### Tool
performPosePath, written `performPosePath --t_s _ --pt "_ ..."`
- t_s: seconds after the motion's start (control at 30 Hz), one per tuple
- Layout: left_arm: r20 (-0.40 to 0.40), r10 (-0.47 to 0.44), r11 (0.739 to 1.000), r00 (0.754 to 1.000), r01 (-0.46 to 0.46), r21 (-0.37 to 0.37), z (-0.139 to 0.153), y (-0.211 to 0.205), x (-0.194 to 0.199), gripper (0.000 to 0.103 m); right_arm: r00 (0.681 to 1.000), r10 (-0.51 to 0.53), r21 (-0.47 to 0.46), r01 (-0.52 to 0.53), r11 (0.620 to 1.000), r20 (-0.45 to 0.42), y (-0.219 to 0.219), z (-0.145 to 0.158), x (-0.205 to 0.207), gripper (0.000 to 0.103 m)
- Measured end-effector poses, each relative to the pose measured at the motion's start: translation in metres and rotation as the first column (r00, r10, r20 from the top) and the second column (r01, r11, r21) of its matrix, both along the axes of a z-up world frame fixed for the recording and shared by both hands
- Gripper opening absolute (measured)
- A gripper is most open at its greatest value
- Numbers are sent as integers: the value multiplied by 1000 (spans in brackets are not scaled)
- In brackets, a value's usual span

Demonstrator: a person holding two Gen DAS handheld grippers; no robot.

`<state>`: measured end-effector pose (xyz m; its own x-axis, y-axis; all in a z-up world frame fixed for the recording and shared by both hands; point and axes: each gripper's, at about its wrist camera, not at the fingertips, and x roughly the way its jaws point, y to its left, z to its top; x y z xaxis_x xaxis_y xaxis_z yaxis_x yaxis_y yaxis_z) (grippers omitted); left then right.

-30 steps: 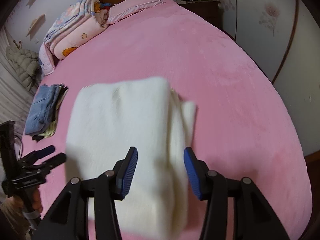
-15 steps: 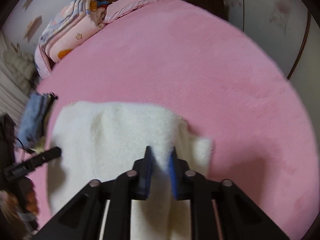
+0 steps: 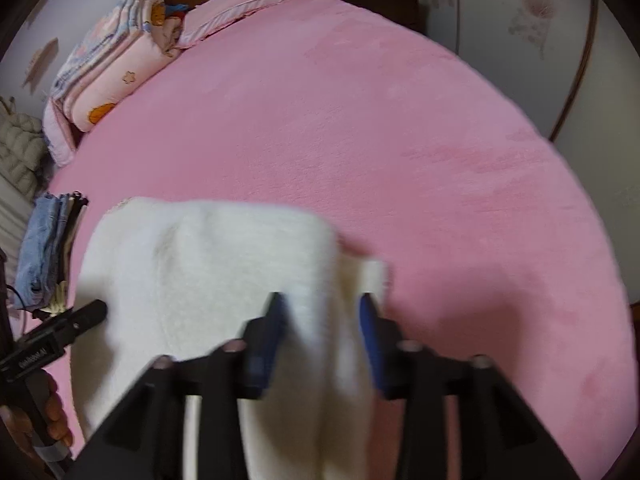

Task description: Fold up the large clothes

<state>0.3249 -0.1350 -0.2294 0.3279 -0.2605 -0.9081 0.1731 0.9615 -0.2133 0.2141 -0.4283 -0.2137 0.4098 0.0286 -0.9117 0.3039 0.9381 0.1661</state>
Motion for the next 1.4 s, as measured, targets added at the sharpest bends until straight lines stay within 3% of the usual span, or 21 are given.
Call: performPosePath --t_s 0.17,0.3,0.57,0.83,1.1,1.4 --pt "52 -30 999 998 29 24 41 2 -27 80 997 37 -50 -33 998 73 20 42 -25 43" --pt "80 -38 999 996 39 -1 59 2 -53 82 979 139 -41 -135 990 149 53 64 -48 43" --pt "-15 -20 999 1000 19 -30 34 -6 -90 82 970 237 -25 -236 972 60 85 33 -65 43" --pt "1 -7 1000 1000 7 31 11 -3 -103 84 965 263 -83 -263 961 -15 83 7 -72 37" --pt "-42 34 999 999 -34 -3 1 13 -114 88 969 246 -69 -247 967 -25 77 13 -75 38" --pt "-29 15 1000 999 -14 19 32 7 -116 88 979 204 -42 -205 978 -26 71 46 -88 41"
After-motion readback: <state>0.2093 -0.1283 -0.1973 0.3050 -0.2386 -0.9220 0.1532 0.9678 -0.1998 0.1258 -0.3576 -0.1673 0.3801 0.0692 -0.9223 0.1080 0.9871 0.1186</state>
